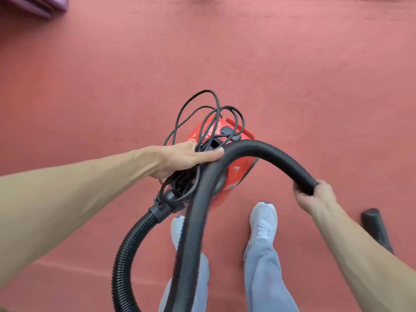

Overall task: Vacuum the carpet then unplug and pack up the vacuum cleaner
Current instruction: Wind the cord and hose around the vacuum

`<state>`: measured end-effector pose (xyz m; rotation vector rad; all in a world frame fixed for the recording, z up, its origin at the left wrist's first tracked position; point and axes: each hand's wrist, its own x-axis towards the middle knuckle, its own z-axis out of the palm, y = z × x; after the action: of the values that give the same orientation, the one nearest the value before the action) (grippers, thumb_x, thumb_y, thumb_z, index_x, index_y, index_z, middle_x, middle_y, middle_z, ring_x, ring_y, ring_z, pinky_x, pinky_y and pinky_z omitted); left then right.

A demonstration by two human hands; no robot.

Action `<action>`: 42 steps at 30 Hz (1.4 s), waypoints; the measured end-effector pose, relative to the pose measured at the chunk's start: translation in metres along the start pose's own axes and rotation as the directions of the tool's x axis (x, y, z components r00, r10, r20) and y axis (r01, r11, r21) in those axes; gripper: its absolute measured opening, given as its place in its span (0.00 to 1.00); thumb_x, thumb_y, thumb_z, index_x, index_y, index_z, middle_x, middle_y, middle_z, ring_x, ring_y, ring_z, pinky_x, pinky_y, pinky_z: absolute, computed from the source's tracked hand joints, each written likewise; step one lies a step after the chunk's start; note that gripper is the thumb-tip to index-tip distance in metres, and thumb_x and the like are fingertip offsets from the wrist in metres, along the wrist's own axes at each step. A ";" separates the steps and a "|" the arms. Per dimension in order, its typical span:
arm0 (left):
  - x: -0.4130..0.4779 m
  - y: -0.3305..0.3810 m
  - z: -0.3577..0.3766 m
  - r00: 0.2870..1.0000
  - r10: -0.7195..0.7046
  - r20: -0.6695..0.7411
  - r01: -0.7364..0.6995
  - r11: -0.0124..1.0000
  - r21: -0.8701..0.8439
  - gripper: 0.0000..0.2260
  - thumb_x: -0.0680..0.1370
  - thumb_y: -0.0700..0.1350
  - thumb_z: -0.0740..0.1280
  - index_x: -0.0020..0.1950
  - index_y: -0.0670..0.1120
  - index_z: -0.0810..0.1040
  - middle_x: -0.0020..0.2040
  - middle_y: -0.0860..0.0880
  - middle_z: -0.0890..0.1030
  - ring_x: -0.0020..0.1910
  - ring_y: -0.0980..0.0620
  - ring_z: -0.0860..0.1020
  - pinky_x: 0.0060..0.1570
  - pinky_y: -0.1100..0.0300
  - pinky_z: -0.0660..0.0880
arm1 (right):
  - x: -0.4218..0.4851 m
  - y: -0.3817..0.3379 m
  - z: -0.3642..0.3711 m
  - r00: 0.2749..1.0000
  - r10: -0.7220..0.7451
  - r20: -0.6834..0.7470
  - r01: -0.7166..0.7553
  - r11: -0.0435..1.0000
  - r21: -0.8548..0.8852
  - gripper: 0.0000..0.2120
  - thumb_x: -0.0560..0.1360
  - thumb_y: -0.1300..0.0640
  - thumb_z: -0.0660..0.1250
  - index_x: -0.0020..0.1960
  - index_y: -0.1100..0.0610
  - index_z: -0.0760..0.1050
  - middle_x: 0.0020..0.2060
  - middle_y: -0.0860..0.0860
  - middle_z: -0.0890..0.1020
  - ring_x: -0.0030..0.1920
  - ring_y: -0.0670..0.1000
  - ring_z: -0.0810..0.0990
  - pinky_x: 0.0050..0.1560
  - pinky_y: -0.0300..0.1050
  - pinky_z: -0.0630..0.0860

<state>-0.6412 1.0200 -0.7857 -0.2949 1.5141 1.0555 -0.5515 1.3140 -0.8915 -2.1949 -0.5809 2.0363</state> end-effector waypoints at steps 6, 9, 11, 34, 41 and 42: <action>-0.008 -0.002 -0.008 0.987 -0.049 -0.155 0.051 0.999 0.009 0.14 0.77 0.55 0.71 0.44 0.45 0.76 0.32 0.49 0.76 0.26 0.53 0.75 0.27 0.62 0.74 | -0.054 0.047 0.020 0.994 0.004 0.110 0.007 0.995 -0.096 0.13 0.78 0.65 0.59 0.62 0.56 0.66 0.39 0.53 0.75 0.35 0.51 0.77 0.31 0.44 0.77; -0.019 0.000 -0.011 0.981 -0.038 -0.191 0.042 0.999 0.012 0.09 0.78 0.49 0.72 0.41 0.46 0.77 0.31 0.49 0.77 0.26 0.54 0.75 0.30 0.60 0.74 | -0.088 0.076 0.032 0.986 -0.038 0.160 0.064 0.984 -0.164 0.13 0.78 0.64 0.62 0.60 0.58 0.65 0.40 0.57 0.76 0.32 0.53 0.77 0.31 0.46 0.77; -0.031 0.004 -0.016 0.973 -0.044 -0.225 0.042 0.999 -0.011 0.08 0.77 0.49 0.73 0.47 0.46 0.78 0.33 0.49 0.77 0.30 0.53 0.75 0.32 0.59 0.75 | -0.108 0.087 0.041 0.978 -0.034 0.204 0.068 0.984 -0.162 0.12 0.77 0.65 0.62 0.58 0.59 0.64 0.38 0.59 0.76 0.27 0.53 0.77 0.27 0.44 0.77; -0.127 0.172 0.115 0.896 -0.184 -0.404 -0.201 0.642 -0.740 0.03 0.77 0.35 0.66 0.51 0.39 0.75 0.36 0.42 0.77 0.22 0.51 0.76 0.26 0.62 0.77 | -0.306 -0.173 -0.015 0.695 0.094 0.713 0.668 -0.452 -0.591 0.08 0.70 0.52 0.67 0.45 0.55 0.71 0.35 0.52 0.81 0.32 0.51 0.78 0.34 0.44 0.74; -0.160 0.244 0.238 0.951 -0.187 -0.246 -0.072 0.641 -0.764 0.13 0.82 0.40 0.59 0.38 0.41 0.72 0.37 0.45 0.74 0.35 0.48 0.74 0.48 0.52 0.76 | -0.358 -0.267 -0.069 0.672 0.033 0.740 0.654 -0.496 -0.571 0.09 0.68 0.51 0.67 0.43 0.55 0.73 0.34 0.52 0.83 0.33 0.52 0.82 0.35 0.48 0.79; -0.161 0.252 0.257 0.954 -0.191 -0.231 -0.057 0.640 -0.766 0.14 0.83 0.41 0.59 0.38 0.41 0.71 0.37 0.45 0.74 0.35 0.48 0.74 0.45 0.53 0.75 | -0.362 -0.281 -0.076 0.669 0.042 0.742 0.658 -0.497 -0.565 0.09 0.67 0.50 0.67 0.42 0.55 0.74 0.33 0.52 0.83 0.33 0.52 0.82 0.35 0.48 0.79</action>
<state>-0.6077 1.2902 -0.5006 -1.1537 1.1969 1.6209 -0.5504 1.4662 -0.4530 -0.6191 -3.6391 1.2186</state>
